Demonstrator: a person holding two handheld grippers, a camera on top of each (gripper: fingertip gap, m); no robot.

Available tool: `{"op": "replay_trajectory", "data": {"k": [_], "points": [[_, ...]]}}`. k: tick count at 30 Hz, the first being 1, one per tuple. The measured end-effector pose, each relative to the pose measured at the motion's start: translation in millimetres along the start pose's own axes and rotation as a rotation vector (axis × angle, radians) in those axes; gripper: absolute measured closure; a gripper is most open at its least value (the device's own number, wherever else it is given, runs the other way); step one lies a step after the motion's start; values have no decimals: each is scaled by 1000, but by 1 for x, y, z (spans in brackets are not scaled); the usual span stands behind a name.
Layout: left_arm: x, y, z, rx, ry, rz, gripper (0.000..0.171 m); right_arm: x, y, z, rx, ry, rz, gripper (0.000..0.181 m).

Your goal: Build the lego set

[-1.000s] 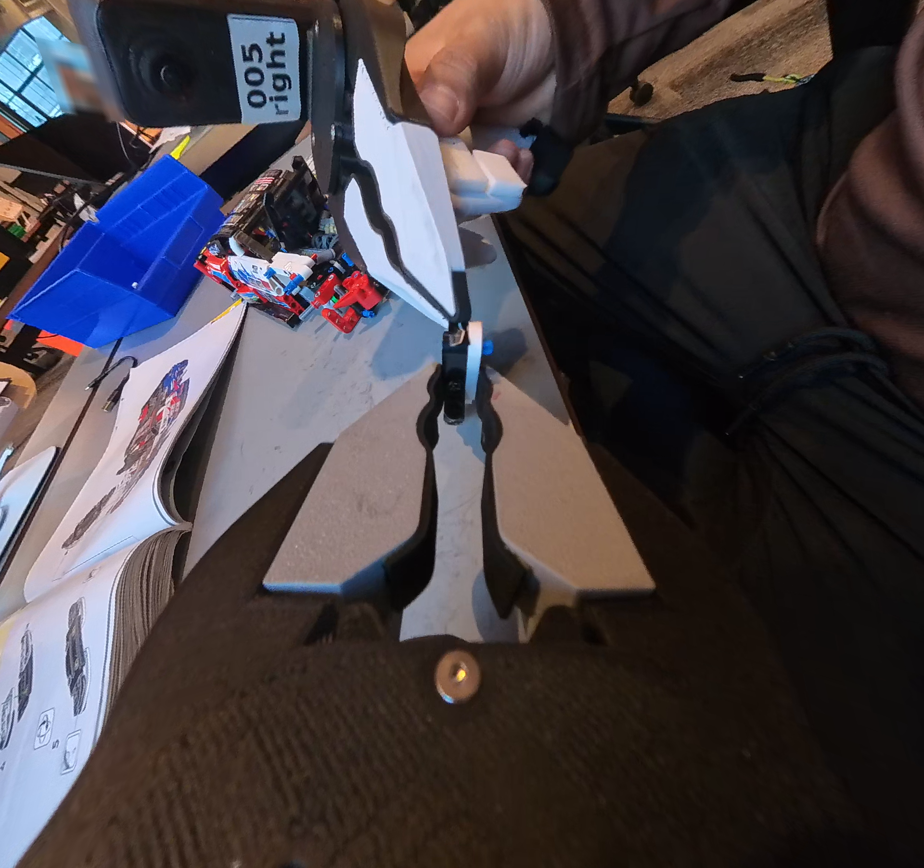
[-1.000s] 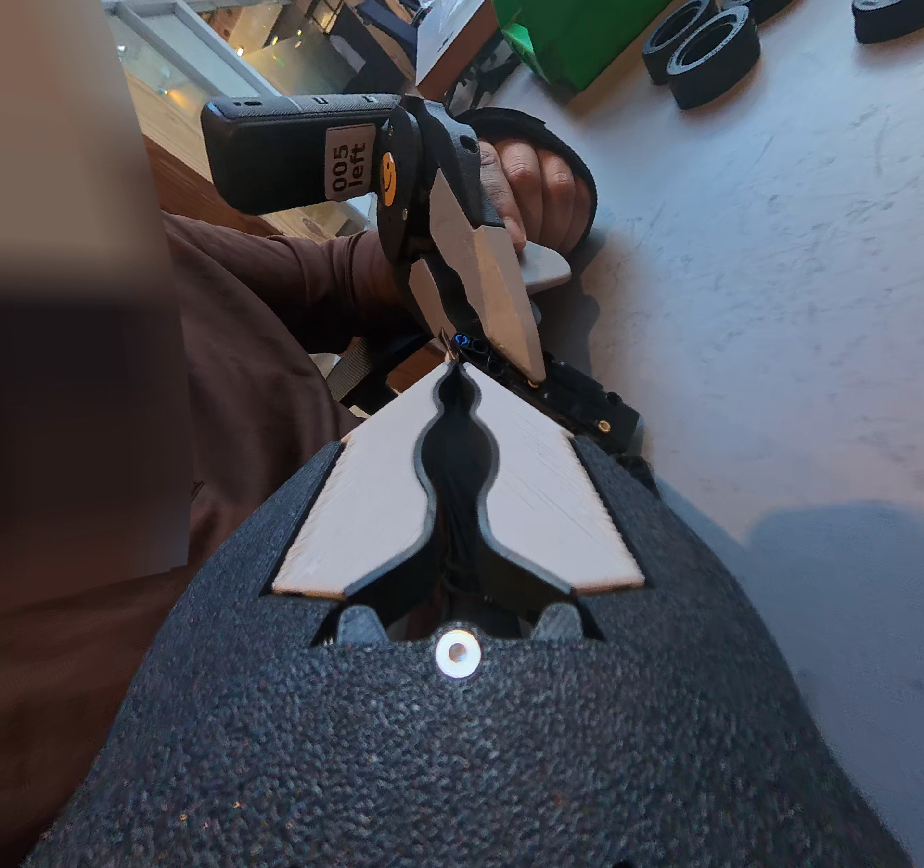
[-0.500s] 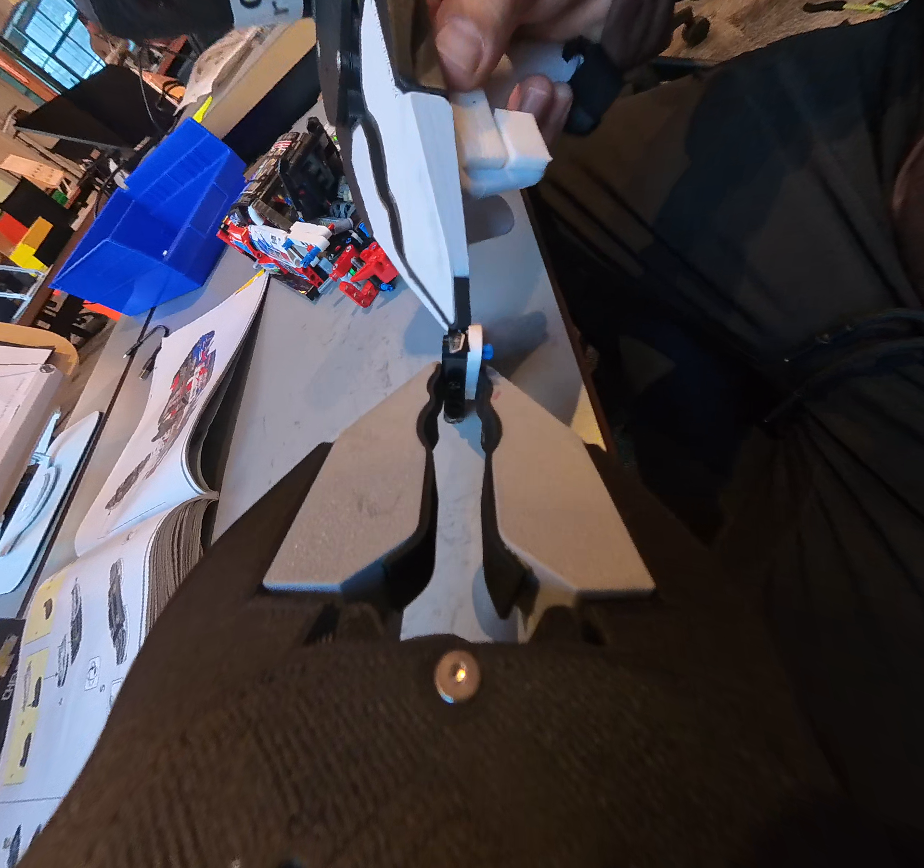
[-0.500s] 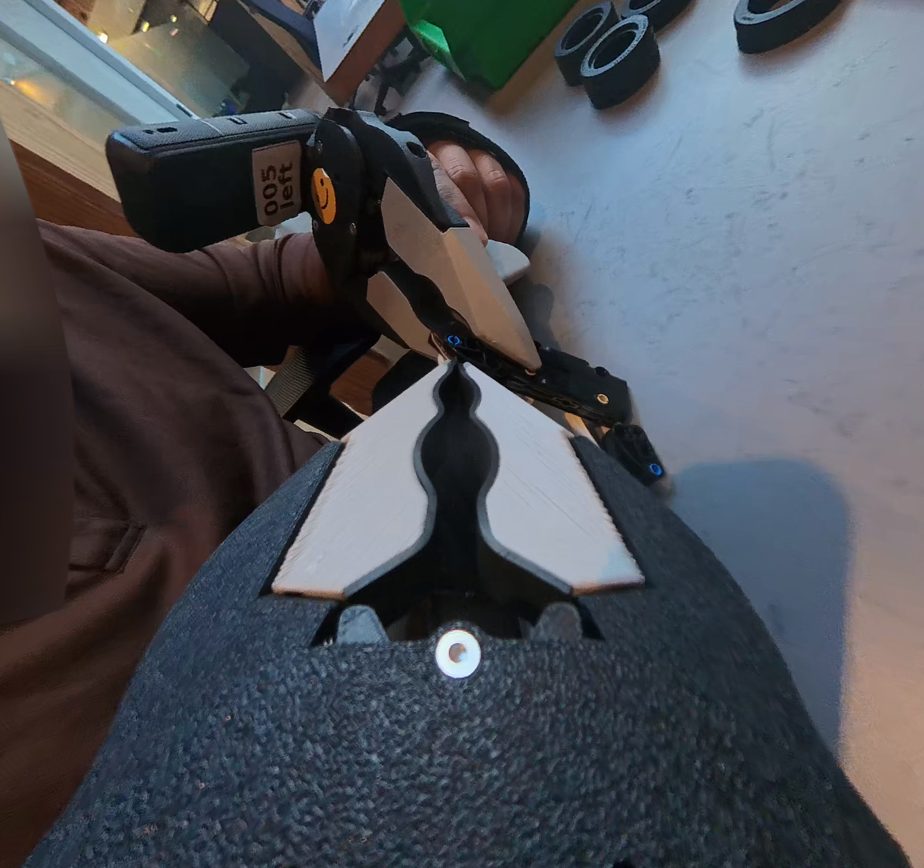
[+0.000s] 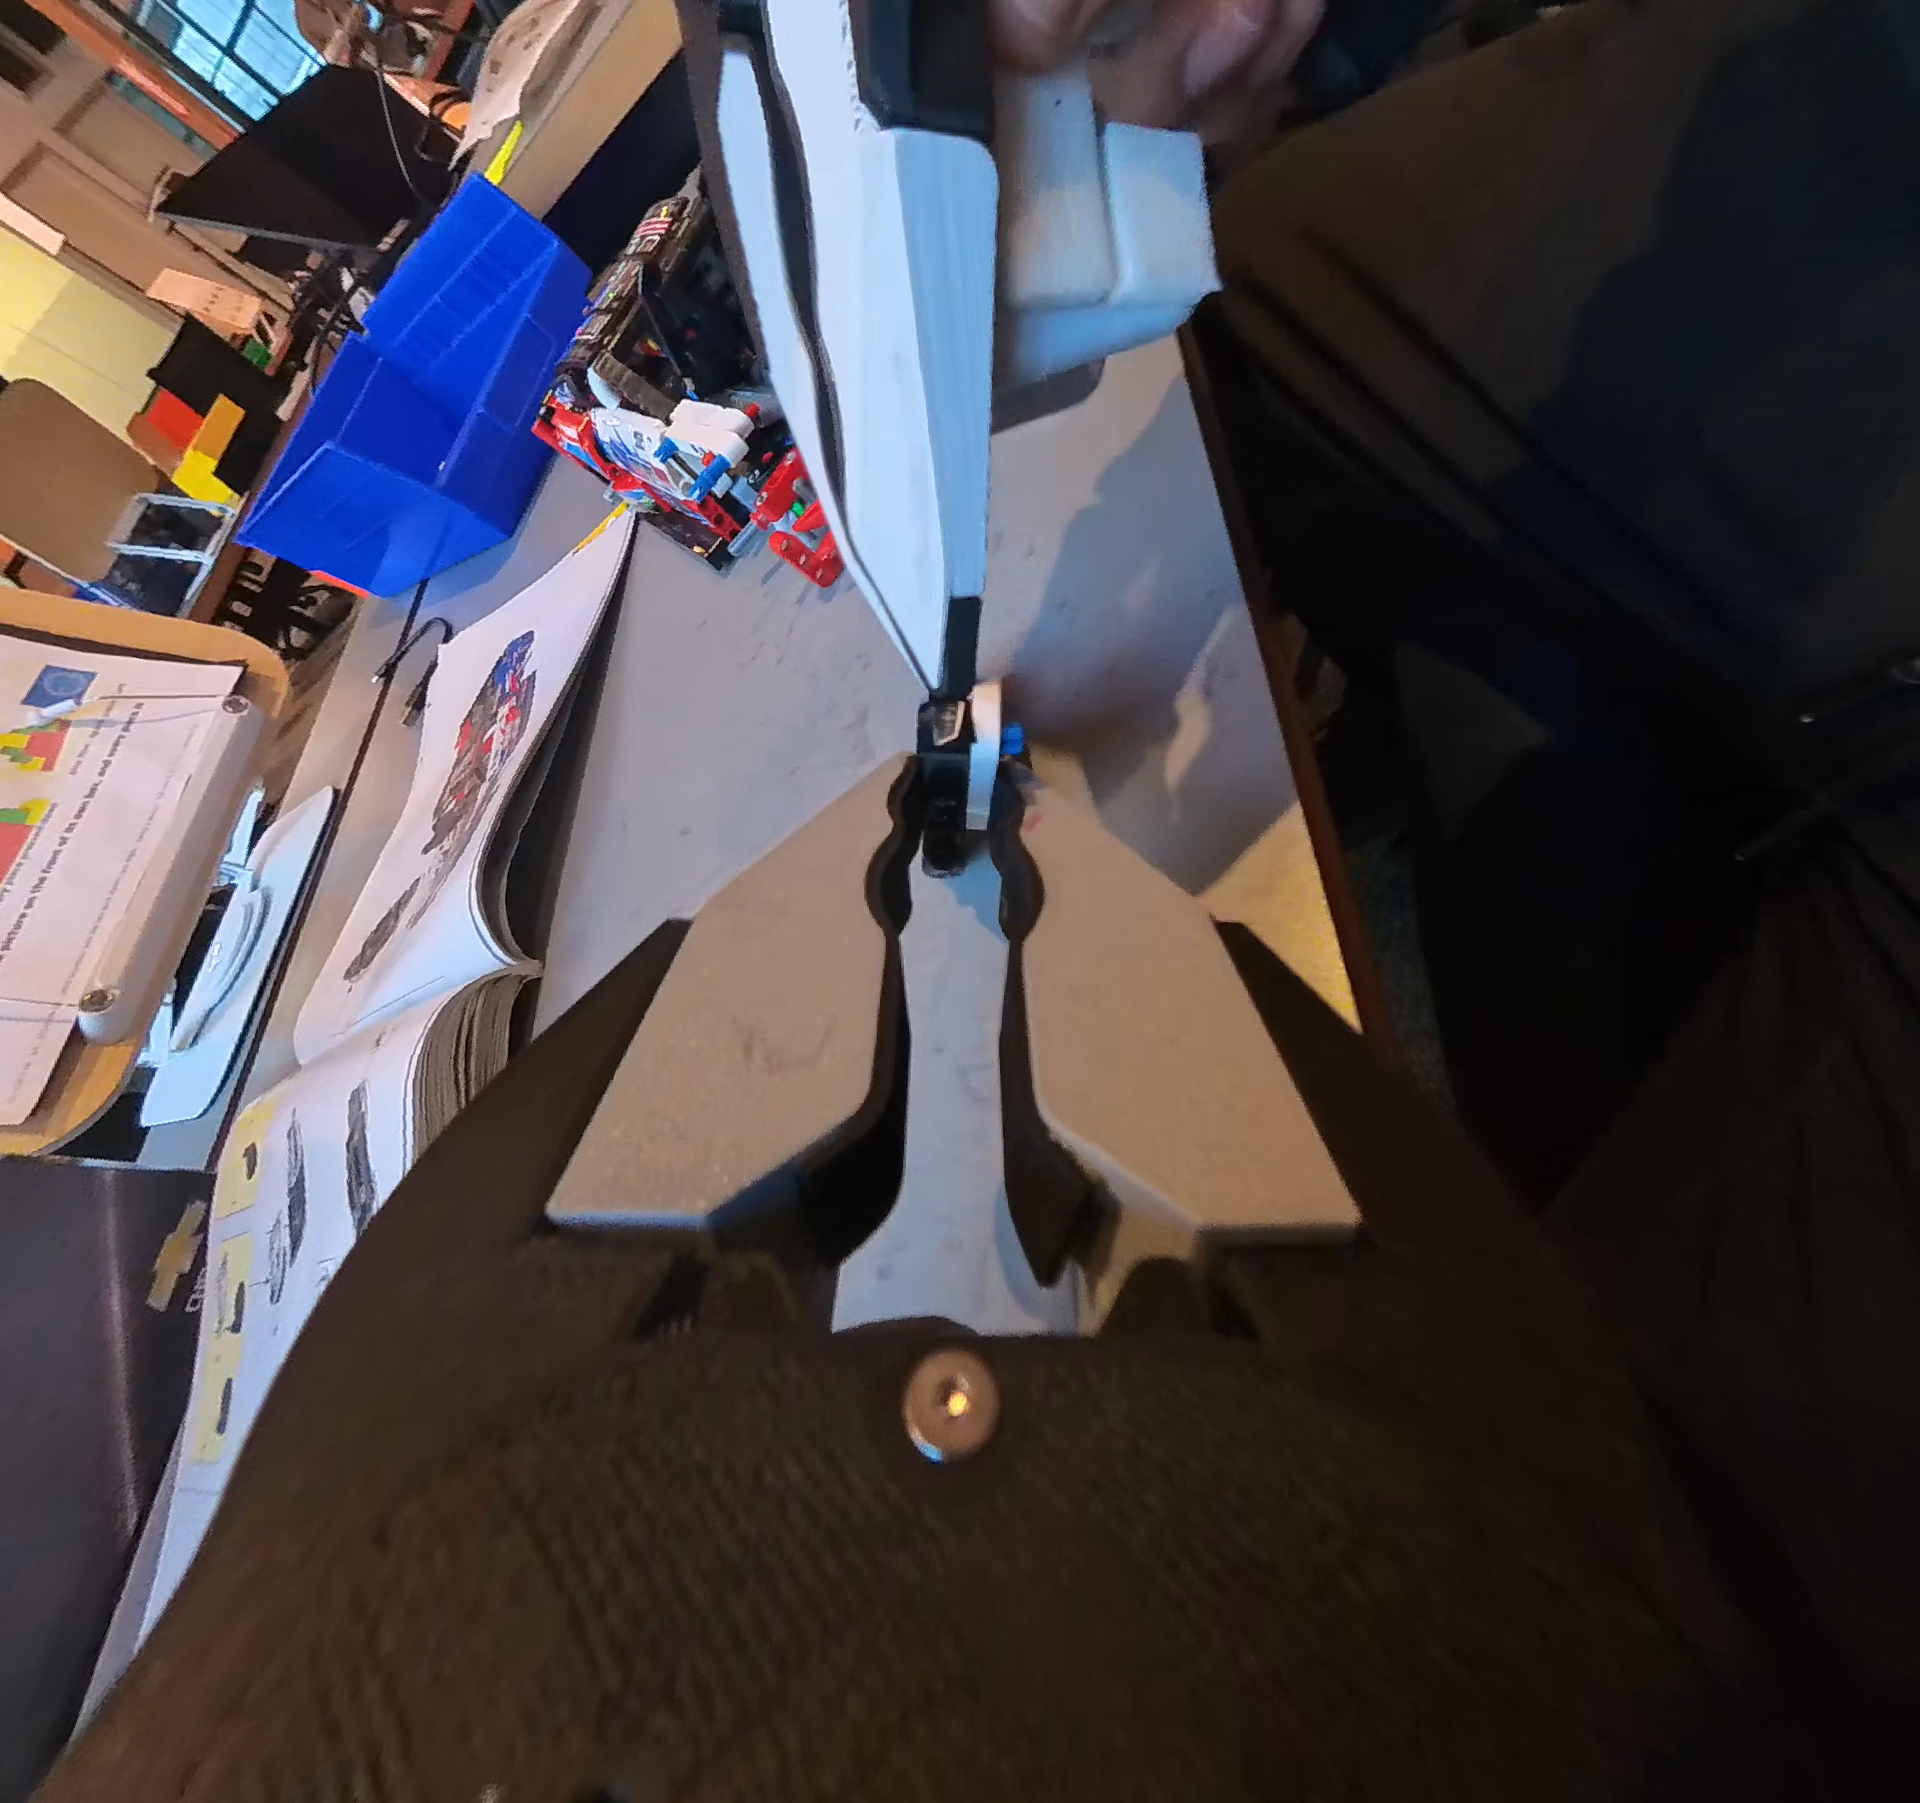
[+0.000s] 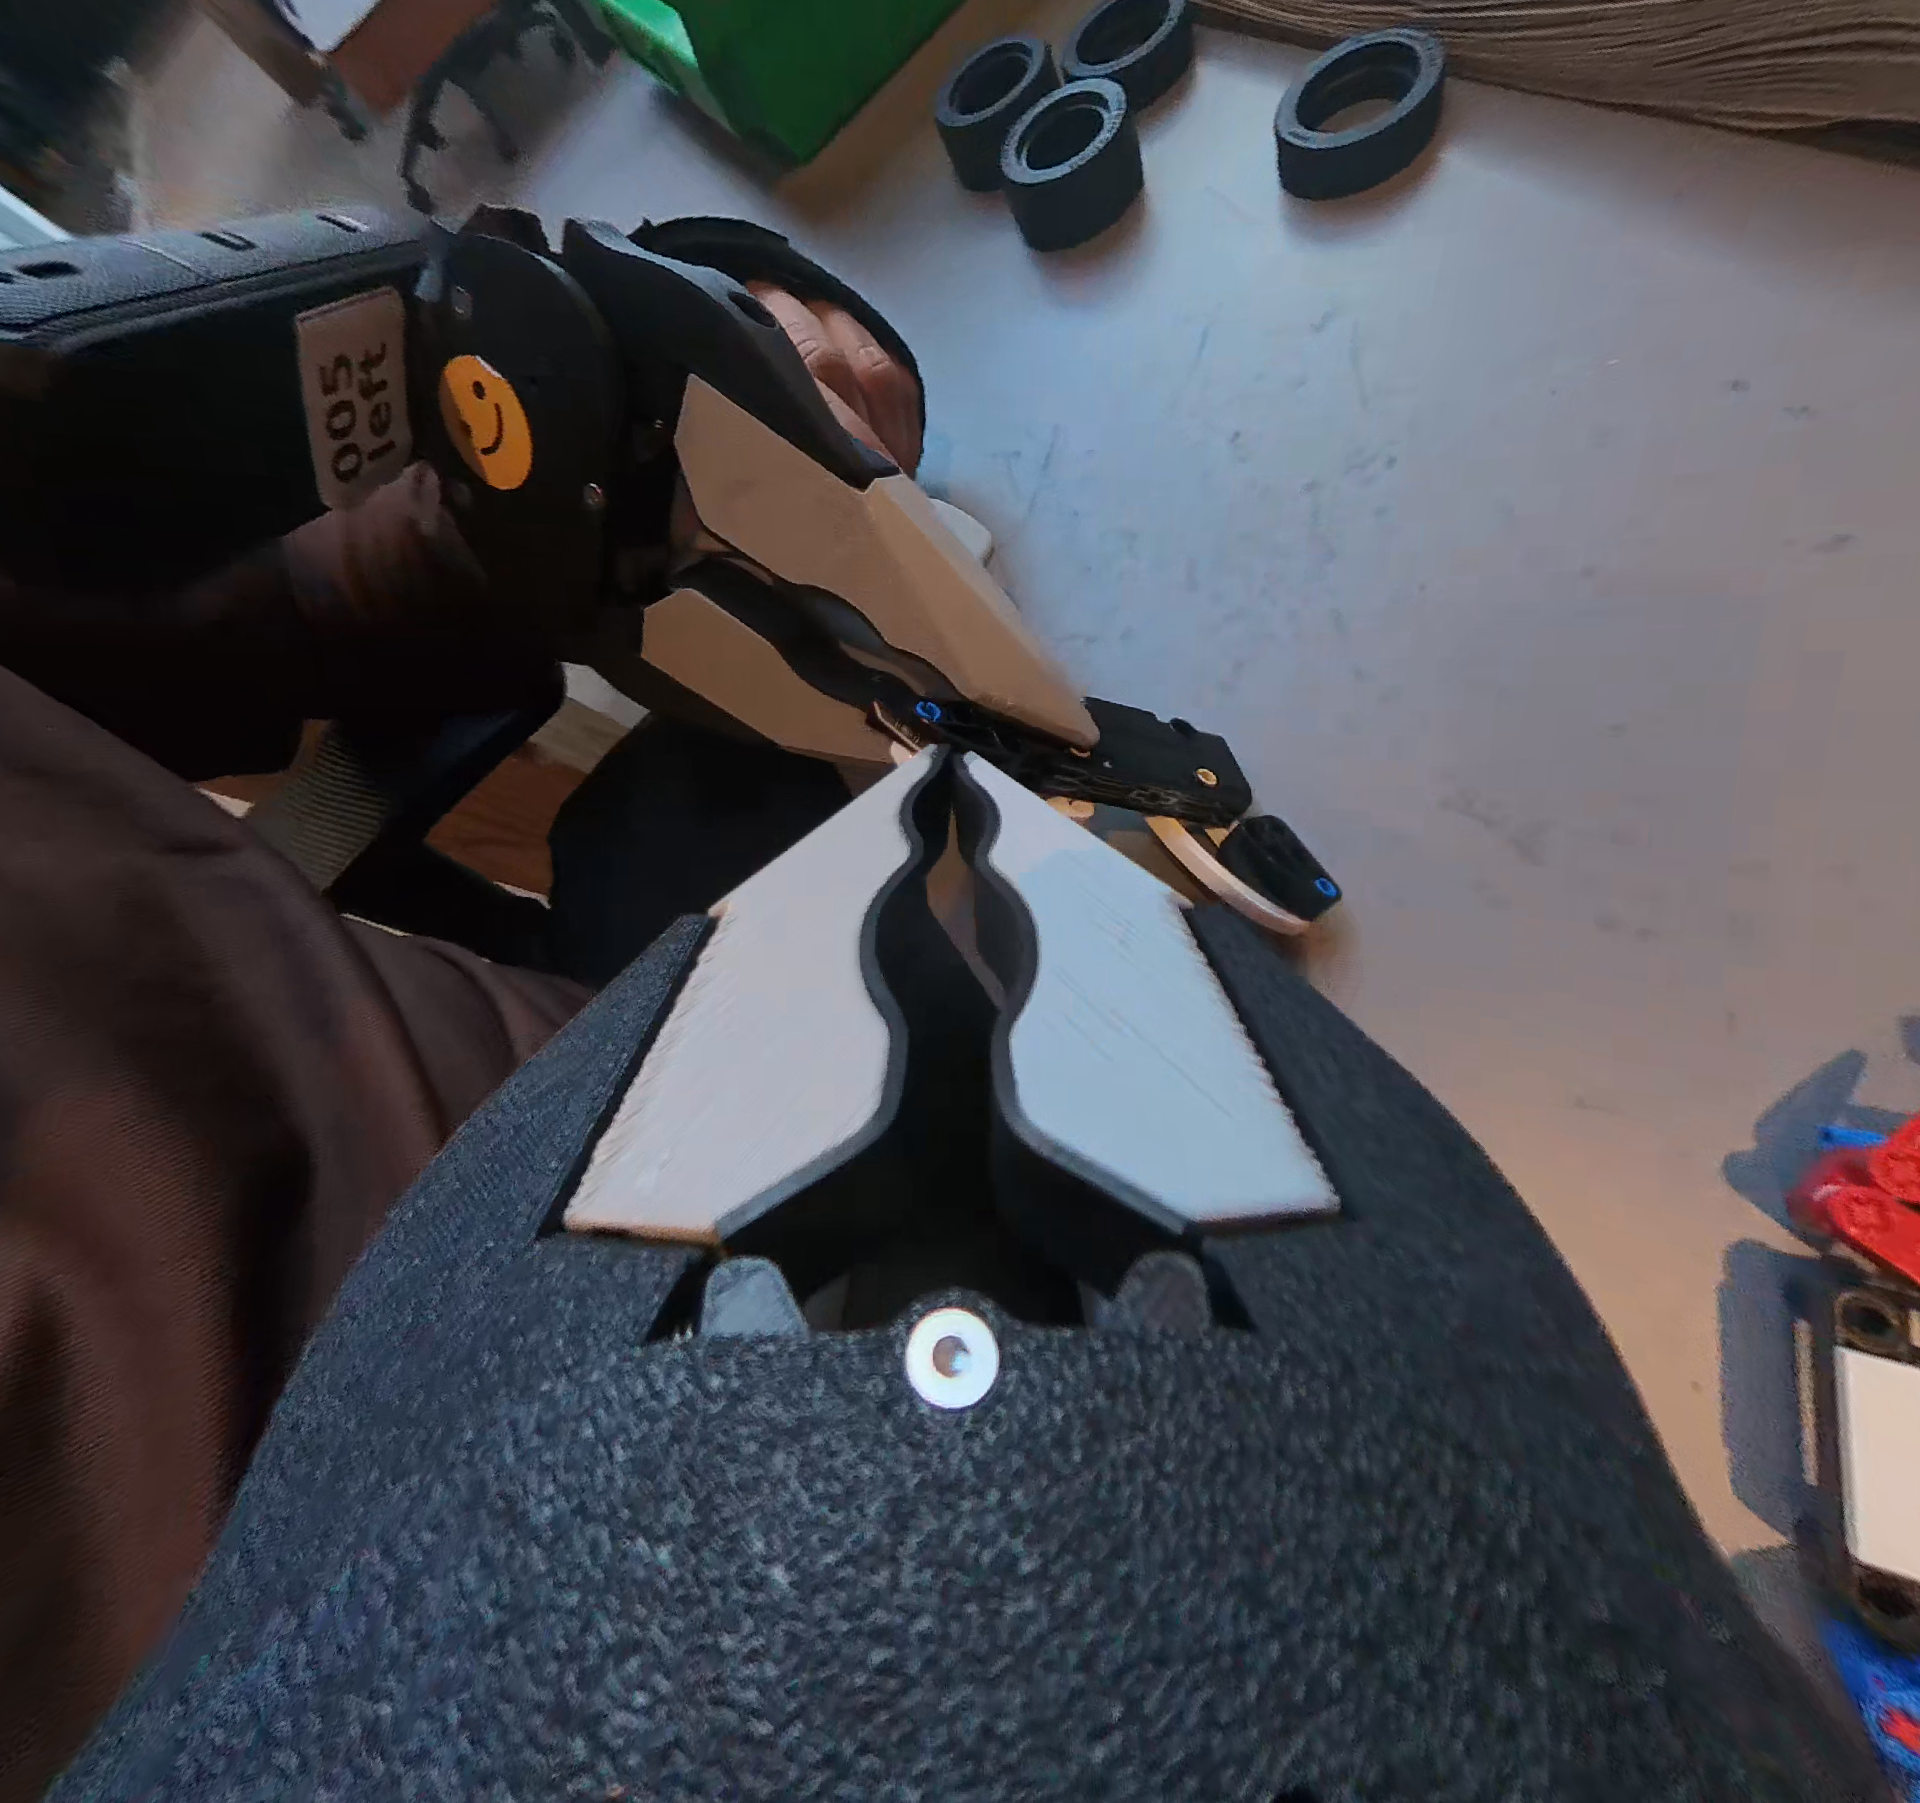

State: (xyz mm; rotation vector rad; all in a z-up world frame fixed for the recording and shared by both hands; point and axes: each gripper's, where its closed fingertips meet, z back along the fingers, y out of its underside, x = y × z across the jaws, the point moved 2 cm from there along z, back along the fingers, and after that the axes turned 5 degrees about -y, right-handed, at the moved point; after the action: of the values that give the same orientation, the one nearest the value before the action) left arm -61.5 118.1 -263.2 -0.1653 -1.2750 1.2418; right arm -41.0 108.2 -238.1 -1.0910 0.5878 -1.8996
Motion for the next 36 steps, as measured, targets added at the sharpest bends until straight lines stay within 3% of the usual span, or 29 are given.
{"op": "replay_trajectory", "data": {"k": [1,18,21,22,25,29,36], "points": [[1,0,0,4,-6,-1,162,0,0,0,5,20,11,181],[4,5,-4,58,-67,-50,162,-4,-2,-1,34,282,178,180],[3,4,-4,58,-69,-60,162,-11,-3,3,39,364,202,160],[3,4,-4,56,-70,-61,162,-9,-3,3,37,354,200,163],[5,0,-2,25,-66,-37,162,-11,-5,7,9,360,197,163],[8,-11,4,-60,-62,10,162,-36,-2,20,31,495,180,156],[10,-10,4,-61,-66,23,162,5,-13,23,-172,253,200,170]]}}
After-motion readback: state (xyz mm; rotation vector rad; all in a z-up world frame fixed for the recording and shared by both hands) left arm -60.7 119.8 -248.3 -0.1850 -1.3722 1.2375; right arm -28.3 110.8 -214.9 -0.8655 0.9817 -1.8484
